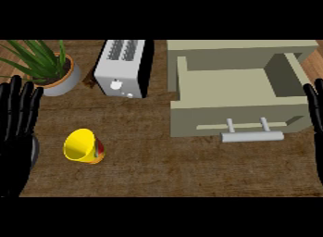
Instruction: Pick up the cup, place it into the drawer and close the drawer
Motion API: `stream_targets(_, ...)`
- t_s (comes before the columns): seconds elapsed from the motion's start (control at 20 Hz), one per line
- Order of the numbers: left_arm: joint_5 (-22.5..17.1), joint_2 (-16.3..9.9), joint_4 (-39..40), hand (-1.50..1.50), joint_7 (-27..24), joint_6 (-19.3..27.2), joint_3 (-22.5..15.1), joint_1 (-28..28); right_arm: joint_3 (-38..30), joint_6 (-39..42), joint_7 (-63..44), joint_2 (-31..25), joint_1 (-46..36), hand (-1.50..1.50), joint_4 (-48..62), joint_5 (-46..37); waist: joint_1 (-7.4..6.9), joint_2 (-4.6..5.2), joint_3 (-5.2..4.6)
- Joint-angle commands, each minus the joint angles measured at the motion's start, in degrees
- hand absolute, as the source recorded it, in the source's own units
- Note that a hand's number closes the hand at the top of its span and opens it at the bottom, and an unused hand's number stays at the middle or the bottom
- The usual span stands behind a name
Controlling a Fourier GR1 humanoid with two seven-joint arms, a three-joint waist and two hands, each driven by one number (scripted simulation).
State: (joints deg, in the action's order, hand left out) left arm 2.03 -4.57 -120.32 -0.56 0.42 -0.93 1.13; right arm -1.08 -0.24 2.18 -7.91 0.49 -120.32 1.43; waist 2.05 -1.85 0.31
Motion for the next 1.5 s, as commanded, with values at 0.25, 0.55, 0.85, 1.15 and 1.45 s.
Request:
stream_targets(0.25,-21.58,-9.01,-0.34,-1.5,-2.21,-21.29,1.41,0.69,0.97,-0.22,-0.64,1.06,-2.63,-1.5,0.49,-0.09,-2.51,1.86,-0.41)
stream_targets(0.55,-34.02,-9.48,14.85,-1.5,3.46,-22.62,9.47,0.04,0.72,7.79,-6.59,-3.78,-0.32,-1.5,3.9,5.58,-1.78,1.99,-0.34)
stream_targets(0.85,-28.64,-10.57,26.82,-1.5,0.38,-25.87,10.56,-4.64,-1.56,7.09,-8.47,-3.3,-12.76,-1.5,11.93,5.52,-2.07,1.98,-0.32)
stream_targets(1.15,-23.61,-10.47,35.34,-1.5,-5.19,-28.83,11.83,-4.34,-0.52,8.63,-3.86,-1.88,-6.35,-1.5,10.18,3.26,-1.98,1.85,-0.31)
stream_targets(1.45,-14.51,-11.17,54.69,-1.5,-15.95,-29.05,12.53,-12.01,0.33,6.09,-7.25,-0.37,-10.89,-1.5,9.72,2.23,-1.54,1.95,-0.36)
